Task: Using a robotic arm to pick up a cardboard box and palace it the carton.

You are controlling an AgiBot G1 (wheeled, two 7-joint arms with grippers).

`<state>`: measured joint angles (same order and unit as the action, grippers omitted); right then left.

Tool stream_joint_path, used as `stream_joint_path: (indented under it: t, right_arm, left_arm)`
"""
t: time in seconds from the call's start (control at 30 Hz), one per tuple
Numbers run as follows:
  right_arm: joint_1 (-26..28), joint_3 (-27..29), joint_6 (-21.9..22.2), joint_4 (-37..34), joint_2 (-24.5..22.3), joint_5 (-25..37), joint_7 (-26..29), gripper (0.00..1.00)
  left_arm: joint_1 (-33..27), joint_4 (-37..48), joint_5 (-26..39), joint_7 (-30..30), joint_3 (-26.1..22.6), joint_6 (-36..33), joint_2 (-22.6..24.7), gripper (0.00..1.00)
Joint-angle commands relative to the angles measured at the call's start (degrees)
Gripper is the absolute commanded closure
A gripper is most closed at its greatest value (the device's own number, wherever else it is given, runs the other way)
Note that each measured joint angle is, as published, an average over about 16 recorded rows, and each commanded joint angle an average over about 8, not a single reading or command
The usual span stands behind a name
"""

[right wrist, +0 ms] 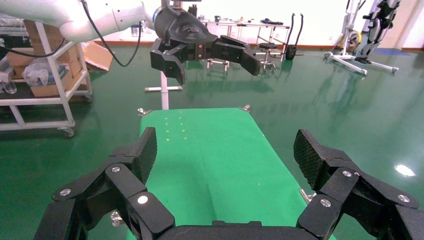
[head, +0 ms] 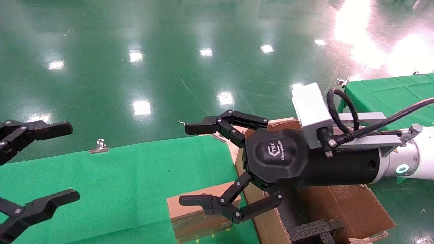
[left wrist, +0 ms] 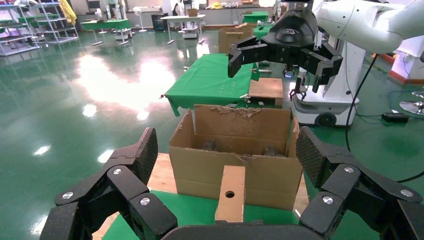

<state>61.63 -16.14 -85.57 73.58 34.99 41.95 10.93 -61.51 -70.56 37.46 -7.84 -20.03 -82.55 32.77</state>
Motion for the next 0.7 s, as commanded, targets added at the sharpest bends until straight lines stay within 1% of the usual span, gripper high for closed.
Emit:
stream_joint_path:
  t: [0.03,0.43,0.47,0.5,0.7]
  right_arm:
    - [0.00,0.00,0.00,0.00,0.00,0.00,0.00,0.00]
    - [0.00,0.00,0.00,0.00,0.00,0.00,0.00,0.00]
    - [0.00,0.00,0.00,0.00,0.00,0.00,0.00,0.00]
    - [0.00,0.00,0.00,0.00,0.00,0.00,0.00,0.00]
    - [0.00,0.00,0.00,0.00,0.00,0.00,0.00,0.00]
  left_arm:
    - [0.00,0.00,0.00,0.00,0.00,0.00,0.00,0.00]
    - [0.00,0.00,0.00,0.00,0.00,0.00,0.00,0.00]
    - [0.00,0.00,0.00,0.00,0.00,0.00,0.00,0.06]
    - [0.00,0.00,0.00,0.00,0.00,0.00,0.00,0.15]
    - [0.00,0.00,0.00,0.00,0.00,0.00,0.00,0.90]
